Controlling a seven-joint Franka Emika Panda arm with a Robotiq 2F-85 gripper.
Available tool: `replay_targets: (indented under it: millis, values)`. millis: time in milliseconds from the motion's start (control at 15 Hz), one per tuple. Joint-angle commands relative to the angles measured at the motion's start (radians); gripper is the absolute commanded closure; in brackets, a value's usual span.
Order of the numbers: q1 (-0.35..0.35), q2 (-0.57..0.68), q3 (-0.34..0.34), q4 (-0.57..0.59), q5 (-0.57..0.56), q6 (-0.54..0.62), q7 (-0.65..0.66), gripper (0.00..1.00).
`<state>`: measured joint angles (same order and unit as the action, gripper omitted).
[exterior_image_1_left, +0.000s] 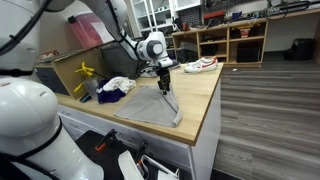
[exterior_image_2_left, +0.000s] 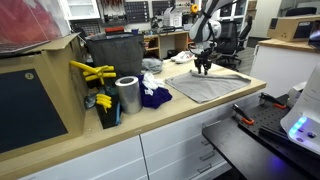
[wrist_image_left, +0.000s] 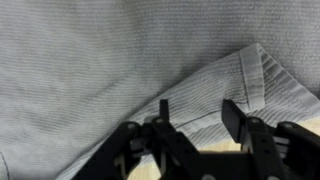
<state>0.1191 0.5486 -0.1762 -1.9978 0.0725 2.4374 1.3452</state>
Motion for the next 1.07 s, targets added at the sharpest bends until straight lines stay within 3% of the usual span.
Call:
replay_targets:
  millis: [0,67,200,667,1000]
  values:
    - [0.003,0.005,0.014,0.028,-0.009,-0.016,0.031,0.10]
    - [0.005,0.008,0.016,0.032,-0.011,-0.015,0.030,0.53]
    - [0.009,0.013,0.020,0.036,-0.013,-0.012,0.029,0.49]
    - [0.016,0.027,0.023,0.038,-0.014,-0.006,0.024,1.00]
    - [0.023,-0.011,0.005,0.023,-0.038,0.007,0.028,1.00]
